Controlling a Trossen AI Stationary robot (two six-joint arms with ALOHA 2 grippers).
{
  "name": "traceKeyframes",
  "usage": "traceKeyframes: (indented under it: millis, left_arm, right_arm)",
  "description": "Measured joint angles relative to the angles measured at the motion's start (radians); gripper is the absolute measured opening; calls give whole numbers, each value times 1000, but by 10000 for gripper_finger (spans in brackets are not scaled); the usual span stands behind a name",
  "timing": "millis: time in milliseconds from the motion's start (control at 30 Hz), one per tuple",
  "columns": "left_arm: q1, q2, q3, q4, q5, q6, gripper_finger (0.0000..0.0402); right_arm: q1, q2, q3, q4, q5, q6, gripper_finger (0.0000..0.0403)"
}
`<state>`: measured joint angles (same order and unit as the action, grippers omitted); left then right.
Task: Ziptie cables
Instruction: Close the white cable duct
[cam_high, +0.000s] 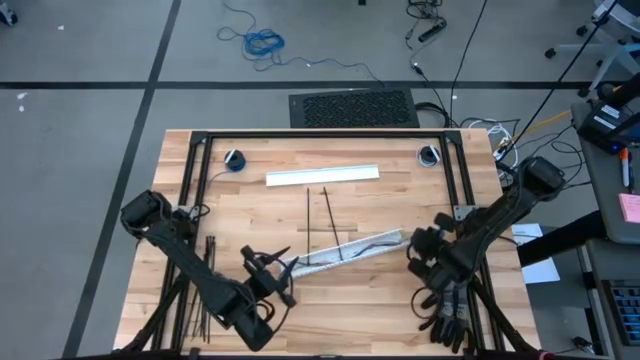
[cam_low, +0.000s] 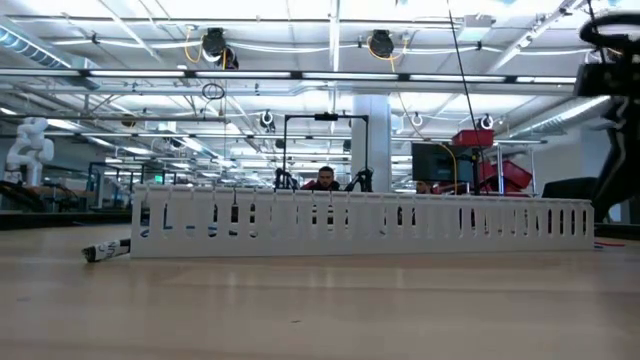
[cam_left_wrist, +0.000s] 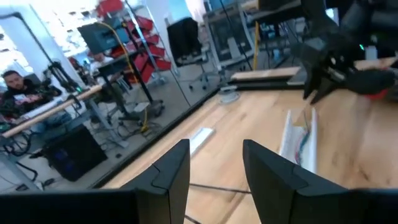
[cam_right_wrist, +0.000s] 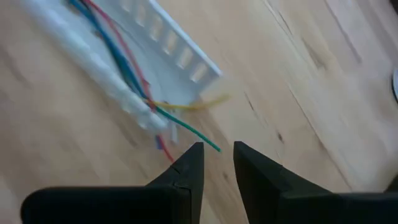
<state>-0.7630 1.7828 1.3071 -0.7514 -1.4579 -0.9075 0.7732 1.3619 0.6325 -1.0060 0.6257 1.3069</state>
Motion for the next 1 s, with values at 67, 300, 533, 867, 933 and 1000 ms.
traceKeyframes:
  millis: [67, 300, 533, 867, 933, 1000]
  left_arm:
    - [-2, 0, 0, -19, -12, -26, 145]
    - [24, 0, -31, -25, 1, -61, 145]
    - [43, 0, -192, -93, 14, -297, 145]
    - [13, 0, -367, -292, -2, -916, 145]
    - [8, 0, -351, -316, -12, -902, 145]
    - [9, -3, -325, -357, -26, -867, 145]
  right_arm:
    - [1, 22, -25, 8, 0, 39, 80]
    - [-7, 92, -87, 222, 32, 21, 79]
    - [-51, 128, -88, 630, 159, -278, 79]
    - [-123, 116, -88, 837, 139, -560, 79]
    - [-133, 96, -80, 805, 162, -582, 79]
    - [-156, 71, -53, 767, 192, -639, 79]
